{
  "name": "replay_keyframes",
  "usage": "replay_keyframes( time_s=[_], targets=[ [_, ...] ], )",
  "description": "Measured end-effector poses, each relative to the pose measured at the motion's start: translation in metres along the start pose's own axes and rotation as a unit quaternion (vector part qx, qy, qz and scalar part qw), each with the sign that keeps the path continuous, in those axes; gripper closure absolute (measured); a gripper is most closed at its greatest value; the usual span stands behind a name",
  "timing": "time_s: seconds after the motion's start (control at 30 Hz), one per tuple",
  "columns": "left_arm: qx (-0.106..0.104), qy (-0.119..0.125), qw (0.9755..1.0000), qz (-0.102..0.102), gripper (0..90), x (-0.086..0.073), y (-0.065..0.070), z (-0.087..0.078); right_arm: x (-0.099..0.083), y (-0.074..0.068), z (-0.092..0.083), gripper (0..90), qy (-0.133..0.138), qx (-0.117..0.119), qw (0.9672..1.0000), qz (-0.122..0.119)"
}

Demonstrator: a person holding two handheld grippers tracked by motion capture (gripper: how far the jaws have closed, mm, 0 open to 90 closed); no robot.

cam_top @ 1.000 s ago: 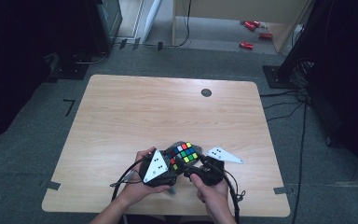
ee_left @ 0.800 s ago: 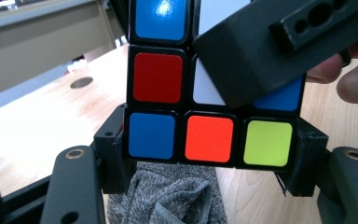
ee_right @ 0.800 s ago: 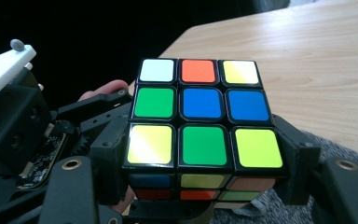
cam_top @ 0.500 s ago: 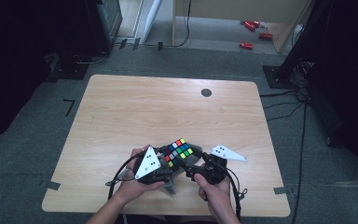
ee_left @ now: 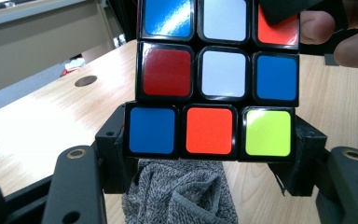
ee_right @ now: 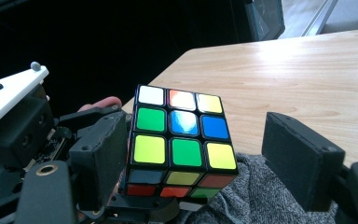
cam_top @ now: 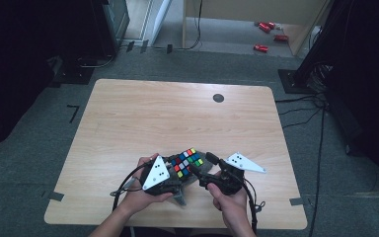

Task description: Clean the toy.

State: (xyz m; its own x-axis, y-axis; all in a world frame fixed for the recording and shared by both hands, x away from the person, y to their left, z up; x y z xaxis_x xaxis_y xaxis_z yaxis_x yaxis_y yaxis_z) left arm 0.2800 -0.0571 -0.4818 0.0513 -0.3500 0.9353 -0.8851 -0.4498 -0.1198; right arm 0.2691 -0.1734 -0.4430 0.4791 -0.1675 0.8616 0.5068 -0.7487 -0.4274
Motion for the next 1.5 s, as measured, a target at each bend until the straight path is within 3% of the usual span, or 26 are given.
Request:
replay_keyframes(
  time_s=[0.1, 0.17, 0.23, 0.33, 0.43, 0.53, 0.67, 0.77, 0.83, 1.07, 1.27, 1.4, 1.43, 1.5],
  targets=[
    [0.0, -0.003, 1.0, -0.003, 34.7, -0.001, -0.002, 0.0, 0.002, 0.001, -0.001, 23.5, 0.004, -0.002, 1.0, -0.006],
    [-0.004, -0.004, 0.9999, -0.016, 34.8, -0.002, -0.007, -0.002, 0.005, 0.002, -0.005, 28.7, 0.022, -0.007, 0.9995, -0.024],
    [-0.008, 0.002, 0.9991, -0.042, 34.7, 0.0, -0.015, -0.007, 0.008, 0.007, -0.01, 33.3, 0.039, -0.03, 0.9963, -0.07],
    [-0.011, 0.002, 0.9977, -0.068, 34.7, 0.002, -0.026, -0.014, 0.003, 0.013, -0.011, 33.7, 0.039, -0.025, 0.9908, -0.127],
    [-0.025, 0.0, 0.9955, -0.091, 34.7, 0.005, -0.031, -0.019, -0.012, 0.016, -0.002, 31.4, 0.02, -0.036, 0.9781, -0.204],
    [-0.045, -0.011, 0.993, -0.109, 34.7, 0.006, -0.032, -0.02, -0.027, 0.012, 0.009, 27.7, 0.004, -0.03, 0.9672, -0.252],
    [-0.067, -0.027, 0.9895, -0.125, 34.6, 0.006, -0.031, -0.019, -0.038, 0.008, 0.018, 22.5, 0.004, -0.029, 0.9576, -0.287],
    [-0.081, -0.041, 0.986, -0.14, 34.6, 0.006, -0.029, -0.018, -0.042, 0.006, 0.021, 20.2, 0.014, -0.027, 0.9532, -0.301],
    [-0.088, -0.05, 0.9836, -0.149, 34.6, 0.005, -0.029, -0.017, -0.043, 0.006, 0.022, 20.0, 0.025, -0.033, 0.9472, -0.318],
    [-0.109, -0.069, 0.9736, -0.188, 34.6, 0.005, -0.028, -0.013, -0.043, 0.004, 0.024, 21.3, 0.051, -0.052, 0.9303, -0.359],
    [-0.132, -0.089, 0.9653, -0.207, 34.6, 0.005, -0.021, -0.009, -0.044, 0.001, 0.027, 24.7, 0.064, -0.063, 0.9193, -0.383],
    [-0.126, -0.086, 0.9651, -0.213, 34.5, 0.007, -0.022, -0.009, -0.045, -0.002, 0.028, 31.8, 0.074, -0.077, 0.9105, -0.4],
    [-0.125, -0.086, 0.9647, -0.215, 34.5, 0.007, -0.022, -0.009, -0.045, -0.002, 0.028, 32.2, 0.077, -0.081, 0.909, -0.402],
    [-0.116, -0.085, 0.9668, -0.212, 34.4, 0.008, -0.022, -0.01, -0.045, -0.003, 0.029, 32.6, 0.08, -0.088, 0.9086, -0.4]
  ],
)
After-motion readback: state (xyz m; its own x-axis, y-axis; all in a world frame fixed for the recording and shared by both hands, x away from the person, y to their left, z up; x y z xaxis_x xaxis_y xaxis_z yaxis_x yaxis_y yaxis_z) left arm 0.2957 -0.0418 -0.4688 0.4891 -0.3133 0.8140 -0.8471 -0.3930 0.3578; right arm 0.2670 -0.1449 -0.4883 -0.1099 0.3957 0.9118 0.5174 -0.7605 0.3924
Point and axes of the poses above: each handheld gripper's, and its own axes: z roughly forward along the jaws, x roughly out of its top, y roughly to its right, the point moved 8 cm from there along z, roughly forward along the jaws, and after that the axes turned 2 degrees about -x, right-handed, at the moved point
